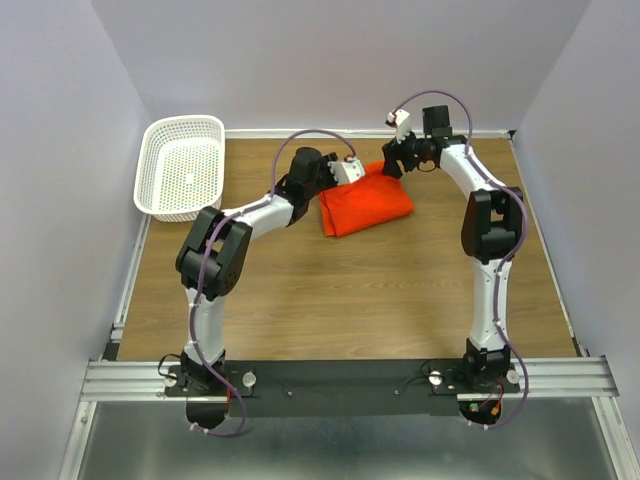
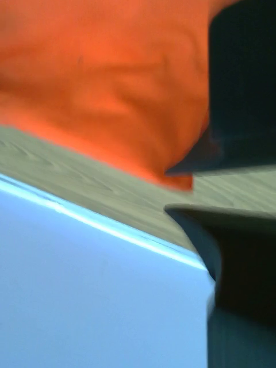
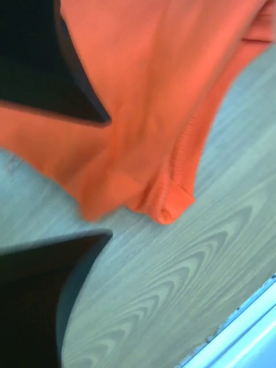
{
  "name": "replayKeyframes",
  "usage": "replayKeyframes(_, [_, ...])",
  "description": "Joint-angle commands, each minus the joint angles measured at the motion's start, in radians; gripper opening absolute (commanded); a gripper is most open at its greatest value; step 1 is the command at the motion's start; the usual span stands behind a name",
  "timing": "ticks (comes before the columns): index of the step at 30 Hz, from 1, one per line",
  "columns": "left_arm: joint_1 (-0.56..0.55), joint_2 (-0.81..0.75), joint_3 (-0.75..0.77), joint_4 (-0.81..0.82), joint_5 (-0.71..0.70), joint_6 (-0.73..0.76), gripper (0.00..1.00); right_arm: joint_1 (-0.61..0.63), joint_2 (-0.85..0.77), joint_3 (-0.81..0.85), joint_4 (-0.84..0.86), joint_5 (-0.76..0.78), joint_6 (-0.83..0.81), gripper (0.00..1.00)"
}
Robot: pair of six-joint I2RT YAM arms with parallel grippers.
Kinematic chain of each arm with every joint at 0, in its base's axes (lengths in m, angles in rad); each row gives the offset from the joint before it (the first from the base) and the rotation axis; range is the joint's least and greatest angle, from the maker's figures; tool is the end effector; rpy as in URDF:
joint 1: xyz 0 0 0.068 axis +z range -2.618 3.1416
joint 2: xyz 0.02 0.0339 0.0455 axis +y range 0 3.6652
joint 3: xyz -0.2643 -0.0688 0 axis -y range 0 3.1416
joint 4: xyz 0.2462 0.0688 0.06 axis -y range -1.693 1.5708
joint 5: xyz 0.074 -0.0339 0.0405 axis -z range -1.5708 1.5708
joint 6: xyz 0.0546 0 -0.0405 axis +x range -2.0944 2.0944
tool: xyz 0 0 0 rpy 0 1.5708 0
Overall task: Fold and stack the t-shirts
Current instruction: Fold the tshirt, then neatly place the folded tshirt to the corner
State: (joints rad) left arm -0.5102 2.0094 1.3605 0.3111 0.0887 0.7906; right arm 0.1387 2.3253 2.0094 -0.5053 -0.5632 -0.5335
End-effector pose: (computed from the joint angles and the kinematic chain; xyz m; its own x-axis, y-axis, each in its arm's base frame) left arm 0.4216 -0.2415 0.2093 0.1941 0.7027 -0.6845 0.5990 0.4677 0.6500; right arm 0.5264 0.1029 0.1987 -0.3815 -0.4874 -0.7854 -0.7795 0.6263 -0.0100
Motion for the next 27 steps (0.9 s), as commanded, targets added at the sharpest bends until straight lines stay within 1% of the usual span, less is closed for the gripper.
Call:
replayKeyframes(1, [0.007,0.057,0.099,-0.012,-0.292,-0.138,0.62,0.024,0.02,0.023,0.152,0.152,0.199,1.0])
replayKeyframes(2, [0.01,0.057,0.118,-0.012,-0.397,-0.164,0.64,0.024,0.013,0.016,0.203,0.19,0.289,1.0])
replayKeyframes(3, [0.015,0.052,0.132,-0.012,-0.443,-0.195,0.66,0.024,0.002,0.002,0.223,0.245,0.325,1.0])
replayKeyframes(4, [0.018,0.033,0.155,-0.007,-0.489,-0.256,0.81,0.021,-0.021,-0.004,0.232,0.268,0.355,1.0])
replayKeyframes(5, [0.019,0.017,0.164,-0.007,-0.532,-0.295,0.82,0.018,-0.036,-0.015,0.24,0.272,0.374,1.0])
replayKeyframes(6, [0.025,-0.021,0.178,-0.035,-0.641,-0.391,0.91,0.007,-0.061,-0.04,0.246,0.285,0.42,1.0])
replayKeyframes(7, [0.036,-0.046,0.186,-0.07,-0.642,-0.453,0.95,0.001,-0.073,-0.052,0.245,0.295,0.479,1.0])
replayKeyframes(8, [0.045,-0.072,0.192,-0.113,-0.609,-0.502,0.95,-0.008,-0.084,-0.07,0.243,0.287,0.5,1.0])
replayKeyframes(9, [0.055,-0.099,0.193,-0.151,-0.565,-0.554,0.95,-0.02,-0.093,-0.093,0.244,0.242,0.513,1.0])
replayKeyframes(10, [0.067,-0.159,0.174,-0.205,-0.466,-0.674,0.94,-0.049,-0.104,-0.139,0.243,0.132,0.574,1.0])
replayKeyframes(11, [0.081,-0.194,0.149,-0.22,-0.405,-0.727,0.94,-0.062,-0.106,-0.161,0.243,0.081,0.595,1.0])
replayKeyframes(12, [0.11,-0.275,0.07,-0.219,-0.332,-0.784,0.92,-0.074,-0.107,-0.182,0.234,-0.007,0.604,1.0])
replayKeyframes(13, [0.128,-0.316,0.022,-0.208,-0.252,-0.835,0.92,-0.076,-0.112,-0.24,0.228,-0.021,0.612,1.0])
replayKeyframes(14, [0.143,-0.354,-0.03,-0.167,-0.102,-0.919,0.92,-0.073,-0.128,-0.271,0.225,-0.027,0.606,1.0])
replayKeyframes(15, [0.156,-0.392,-0.084,-0.141,-0.036,-0.953,0.92,-0.073,-0.135,-0.3,0.225,-0.041,0.607,1.0])
replayKeyframes(16, [0.165,-0.461,-0.174,-0.124,0.001,-0.978,0.92,-0.073,-0.138,-0.319,0.225,-0.043,0.612,1.0])
replayKeyframes(17, [0.165,-0.494,-0.217,-0.098,0.063,-0.996,0.92,-0.073,-0.144,-0.357,0.22,-0.047,0.616,0.97])
replayKeyframes(18, [0.165,-0.523,-0.257,-0.092,0.081,-1.007,0.92,-0.074,-0.15,-0.371,0.218,-0.047,0.621,0.96])
replayKeyframes(19, [0.165,-0.584,-0.294,-0.087,0.101,-1.037,0.92,-0.073,-0.152,-0.38,0.215,-0.059,0.622,0.93])
replayKeyframes(20, [0.165,-0.613,-0.37,-0.078,0.114,-1.053,0.92,-0.073,-0.152,-0.388,0.208,-0.064,0.624,0.9])
replayKeyframes(22, [0.165,-0.684,-0.475,-0.041,0.166,-1.088,0.92,-0.07,-0.15,-0.399,0.182,-0.085,0.618,0.85])
replayKeyframes(25, [0.165,-0.754,-0.56,-0.02,0.207,-1.12,0.92,-0.053,-0.144,-0.4,0.148,-0.078,0.596,0.83])
replayKeyframes(27, [0.165,-0.805,-0.622,-0.015,0.215,-1.145,0.92,-0.034,-0.127,-0.385,0.104,-0.113,0.604,0.8])
